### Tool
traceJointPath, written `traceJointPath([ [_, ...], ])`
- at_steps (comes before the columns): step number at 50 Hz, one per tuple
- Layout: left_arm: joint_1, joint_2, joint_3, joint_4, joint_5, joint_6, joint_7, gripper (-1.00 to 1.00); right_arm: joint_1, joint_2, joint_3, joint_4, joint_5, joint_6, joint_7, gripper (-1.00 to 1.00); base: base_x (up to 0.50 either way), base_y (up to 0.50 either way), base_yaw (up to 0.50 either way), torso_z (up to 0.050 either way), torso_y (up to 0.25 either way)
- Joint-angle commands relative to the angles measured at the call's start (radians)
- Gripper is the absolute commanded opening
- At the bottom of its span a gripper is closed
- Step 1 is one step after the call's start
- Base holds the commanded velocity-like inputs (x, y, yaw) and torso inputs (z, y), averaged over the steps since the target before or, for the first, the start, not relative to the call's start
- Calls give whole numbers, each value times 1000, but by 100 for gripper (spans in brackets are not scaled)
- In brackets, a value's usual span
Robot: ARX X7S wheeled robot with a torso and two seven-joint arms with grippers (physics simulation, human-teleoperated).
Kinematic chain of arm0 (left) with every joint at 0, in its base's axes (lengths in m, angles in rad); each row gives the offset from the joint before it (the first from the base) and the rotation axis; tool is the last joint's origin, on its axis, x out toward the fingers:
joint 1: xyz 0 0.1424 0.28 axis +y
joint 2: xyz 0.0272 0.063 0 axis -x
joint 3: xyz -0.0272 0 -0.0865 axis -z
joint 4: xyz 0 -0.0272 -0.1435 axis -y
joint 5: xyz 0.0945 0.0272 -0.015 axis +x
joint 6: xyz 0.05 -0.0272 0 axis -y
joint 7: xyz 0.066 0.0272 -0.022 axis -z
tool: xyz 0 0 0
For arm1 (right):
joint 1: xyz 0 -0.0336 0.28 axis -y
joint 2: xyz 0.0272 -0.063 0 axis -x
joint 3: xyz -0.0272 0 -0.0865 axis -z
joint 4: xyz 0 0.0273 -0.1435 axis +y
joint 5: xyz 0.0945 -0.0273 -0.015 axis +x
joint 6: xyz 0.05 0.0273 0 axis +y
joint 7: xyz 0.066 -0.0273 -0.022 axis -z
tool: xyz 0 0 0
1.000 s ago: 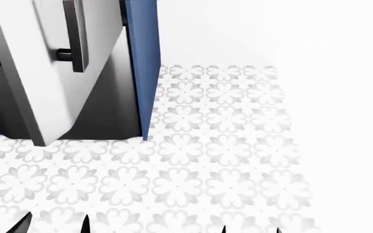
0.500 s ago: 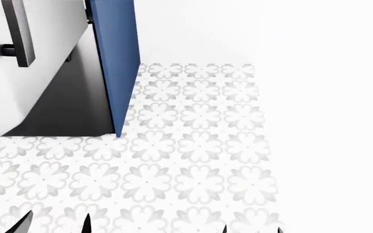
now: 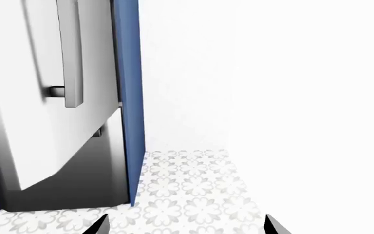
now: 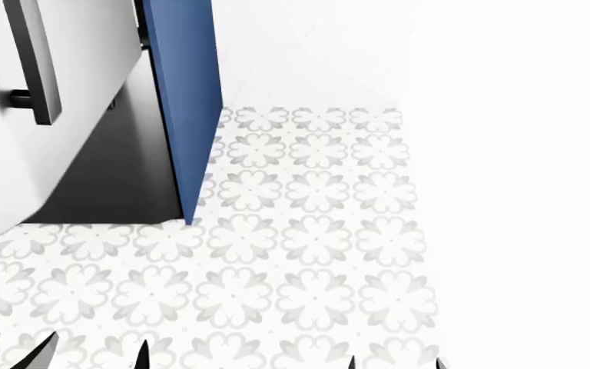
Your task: Close the fridge door
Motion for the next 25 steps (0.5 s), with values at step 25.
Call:
traceJointPath([
  [25,0,-8,0,-6,-19,33,-16,100,6,6,-8,8,29,-13,7,100,0,-129,0,38,0],
])
